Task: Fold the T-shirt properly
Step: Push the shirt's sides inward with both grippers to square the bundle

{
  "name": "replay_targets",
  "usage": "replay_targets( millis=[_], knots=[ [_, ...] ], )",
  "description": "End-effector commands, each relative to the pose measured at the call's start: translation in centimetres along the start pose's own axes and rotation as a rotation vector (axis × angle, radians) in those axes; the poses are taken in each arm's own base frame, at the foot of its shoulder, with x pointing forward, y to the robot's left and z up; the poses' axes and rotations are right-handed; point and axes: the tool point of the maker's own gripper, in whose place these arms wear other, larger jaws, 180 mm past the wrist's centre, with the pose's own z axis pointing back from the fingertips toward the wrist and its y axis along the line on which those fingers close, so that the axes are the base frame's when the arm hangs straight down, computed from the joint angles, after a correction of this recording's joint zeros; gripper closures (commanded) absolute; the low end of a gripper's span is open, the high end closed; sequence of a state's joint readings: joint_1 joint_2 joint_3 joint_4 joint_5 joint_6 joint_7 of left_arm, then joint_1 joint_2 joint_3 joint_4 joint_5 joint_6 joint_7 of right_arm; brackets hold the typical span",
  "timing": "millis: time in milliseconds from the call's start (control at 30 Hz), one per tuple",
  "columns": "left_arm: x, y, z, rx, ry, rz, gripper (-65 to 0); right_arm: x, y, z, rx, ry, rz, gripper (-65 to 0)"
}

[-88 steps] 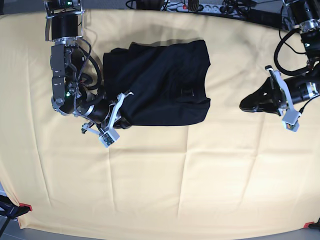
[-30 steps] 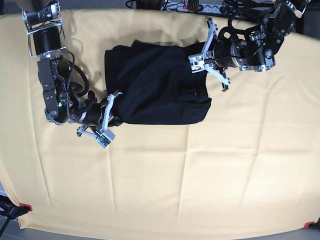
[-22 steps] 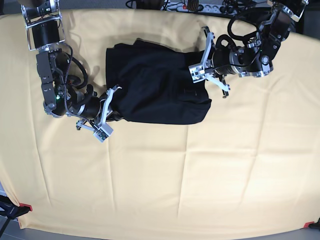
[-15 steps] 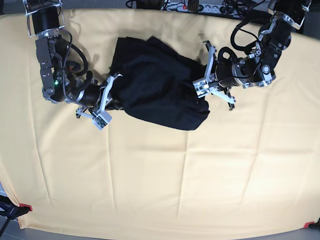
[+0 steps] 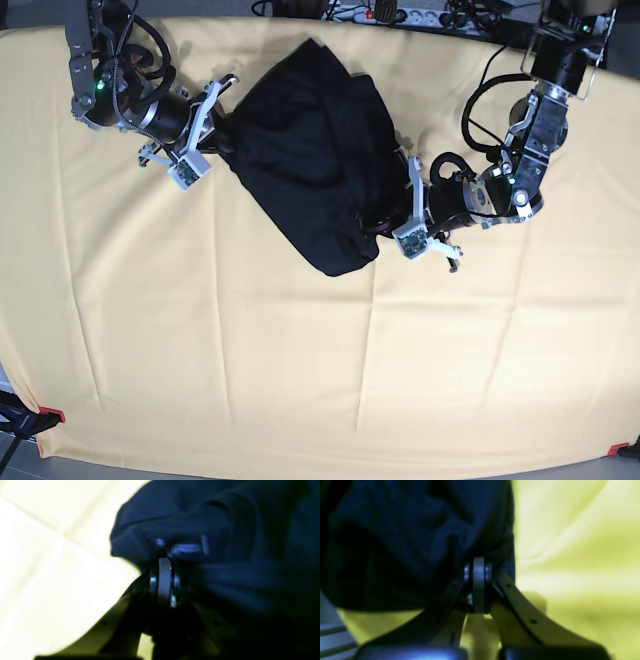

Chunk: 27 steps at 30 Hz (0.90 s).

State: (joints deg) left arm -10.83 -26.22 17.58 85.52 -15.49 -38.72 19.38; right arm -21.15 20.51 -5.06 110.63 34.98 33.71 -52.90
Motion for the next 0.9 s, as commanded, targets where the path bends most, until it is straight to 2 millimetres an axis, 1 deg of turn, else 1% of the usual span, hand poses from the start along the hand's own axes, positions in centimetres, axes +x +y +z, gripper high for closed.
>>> replay_targets(
  millis=[0,67,167,267,333,367,433,500,567,633,700,800,867],
  knots=[
    [2.0,1.6,0.1,0.024,-0.06,-0.012,0.0,-1.3,0.6,0.3,0.006,0.051,0.006,0.0],
    [2.8,2.8,-0.5,0.034,-0.086,0.001,0.0,-1.8,1.6,0.7,0.011,0.049,-0.014,0.0],
    [4.3,5.0,-1.3,0.06,-0.108,0.008,0.0,-2.0,2.7,1.1,0.016,0.032,-0.03,0.0],
    [6.1,7.0,-1.7,0.084,-0.132,0.001,0.0,-1.6,3.6,1.3,0.015,0.011,-0.047,0.0],
    [7.3,8.0,-1.6,0.096,-0.145,-0.013,0.0,-1.1,4.0,1.3,0.014,-0.006,-0.058,0.0],
    [7.6,8.3,-1.5,0.096,-0.134,-0.027,0.0,-0.9,4.1,1.3,0.011,-0.015,-0.064,0.0],
    [7.6,8.9,-1.1,0.089,-0.038,-0.034,0.0,0.1,3.6,1.4,-0.016,-0.045,-0.048,0.0],
    [7.5,8.8,-0.1,0.068,0.06,-0.026,0.0,1.3,1.7,1.8,-0.103,-0.077,-0.006,0.0],
    [7.4,7.7,1.4,0.028,0.108,-0.029,0.0,2.3,-0.2,2.3,-0.177,-0.103,0.005,0.0],
    [7.3,5.8,3.1,-0.021,0.125,-0.048,0.0,3.2,-1.7,2.8,-0.227,-0.121,0.012,0.0],
    [6.7,3.5,4.8,-0.06,0.16,-0.093,0.0,4.2,-3.3,3.5,-0.271,-0.146,0.025,0.0],
    [5.2,0.0,6.7,-0.111,0.228,-0.165,0.0,5.9,-5.6,4.8,-0.334,-0.189,0.037,0.0],
    [3.4,-2.0,7.6,-0.142,0.271,-0.17,0.0,6.5,-6.1,5.2,-0.334,-0.215,0.031,0.0]
  ],
)
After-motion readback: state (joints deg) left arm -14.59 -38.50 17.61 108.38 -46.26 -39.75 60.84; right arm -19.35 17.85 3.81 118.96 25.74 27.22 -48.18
